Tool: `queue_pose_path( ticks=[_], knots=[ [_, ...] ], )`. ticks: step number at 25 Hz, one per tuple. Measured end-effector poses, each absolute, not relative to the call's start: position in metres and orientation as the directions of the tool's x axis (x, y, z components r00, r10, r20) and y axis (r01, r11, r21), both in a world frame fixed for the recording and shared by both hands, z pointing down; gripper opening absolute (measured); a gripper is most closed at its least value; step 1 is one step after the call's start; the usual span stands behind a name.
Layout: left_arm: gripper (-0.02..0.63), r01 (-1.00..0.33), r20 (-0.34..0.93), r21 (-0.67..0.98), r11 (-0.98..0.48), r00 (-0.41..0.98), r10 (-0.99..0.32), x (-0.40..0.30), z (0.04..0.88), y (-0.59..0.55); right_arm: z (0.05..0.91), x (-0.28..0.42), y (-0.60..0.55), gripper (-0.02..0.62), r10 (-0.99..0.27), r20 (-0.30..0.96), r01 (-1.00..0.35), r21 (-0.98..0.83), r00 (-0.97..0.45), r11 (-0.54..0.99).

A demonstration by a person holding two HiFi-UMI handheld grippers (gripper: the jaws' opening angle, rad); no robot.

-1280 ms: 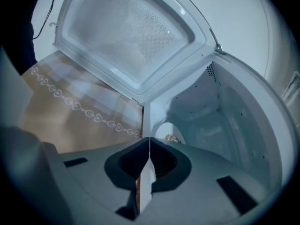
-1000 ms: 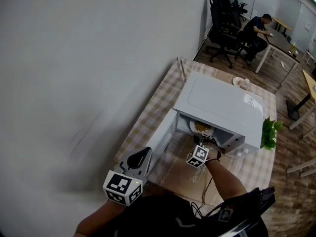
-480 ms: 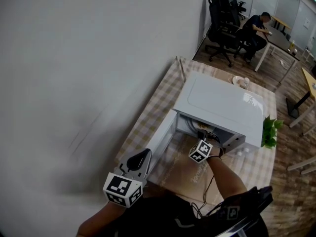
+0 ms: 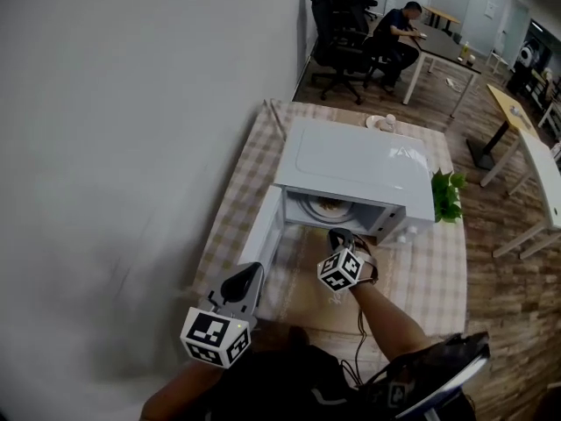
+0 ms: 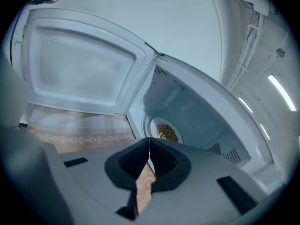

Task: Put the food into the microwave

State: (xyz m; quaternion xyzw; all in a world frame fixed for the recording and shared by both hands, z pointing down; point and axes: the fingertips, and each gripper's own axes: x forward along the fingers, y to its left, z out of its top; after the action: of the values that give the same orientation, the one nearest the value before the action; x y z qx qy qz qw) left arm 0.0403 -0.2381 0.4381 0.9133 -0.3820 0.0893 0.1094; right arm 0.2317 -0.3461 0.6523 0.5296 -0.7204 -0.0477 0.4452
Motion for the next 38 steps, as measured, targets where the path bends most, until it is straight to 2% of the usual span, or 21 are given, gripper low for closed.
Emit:
queue_pose_path(
  ticks=[6,12,16,23,28,38],
  knots=[
    [0.009,-0.618,0.19,0.165,-0.768,0.784,-0.591,0.04,0.428,-0.212,0.609,0.22,-0.304,0.009,-0.836,0.549,-0.813,0.479,-0.018,0.332],
    [0.009,-0.621,0.144,0.128,-0.773,0.783,-0.605,0.016,0.417,-0.21,0.559,0.192,-0.259,0.009,-0.866,0.497,-0.887,0.379,-0.046,0.265],
    [0.009,-0.6,0.134,0.131,-0.789,0.8,-0.585,0.007,0.417,-0.209,0.526,0.174,-0.232,0.009,-0.888,0.451,-0.945,0.247,-0.085,0.216],
    [0.009,-0.558,0.113,0.109,-0.823,0.829,-0.547,0.001,0.414,-0.206,0.473,0.138,-0.192,0.009,-0.946,0.307,-0.978,0.141,-0.102,0.151],
    [0.009,-0.551,0.057,0.118,-0.826,0.834,-0.548,0.001,0.395,-0.211,0.442,0.133,-0.174,0.009,-0.962,0.263,-0.995,0.043,-0.081,0.095],
    [0.009,-0.579,0.072,0.07,-0.812,0.815,-0.575,0.001,0.387,-0.225,0.413,0.143,-0.177,0.008,-0.975,0.21,-0.996,-0.053,-0.077,0.068]
  ],
)
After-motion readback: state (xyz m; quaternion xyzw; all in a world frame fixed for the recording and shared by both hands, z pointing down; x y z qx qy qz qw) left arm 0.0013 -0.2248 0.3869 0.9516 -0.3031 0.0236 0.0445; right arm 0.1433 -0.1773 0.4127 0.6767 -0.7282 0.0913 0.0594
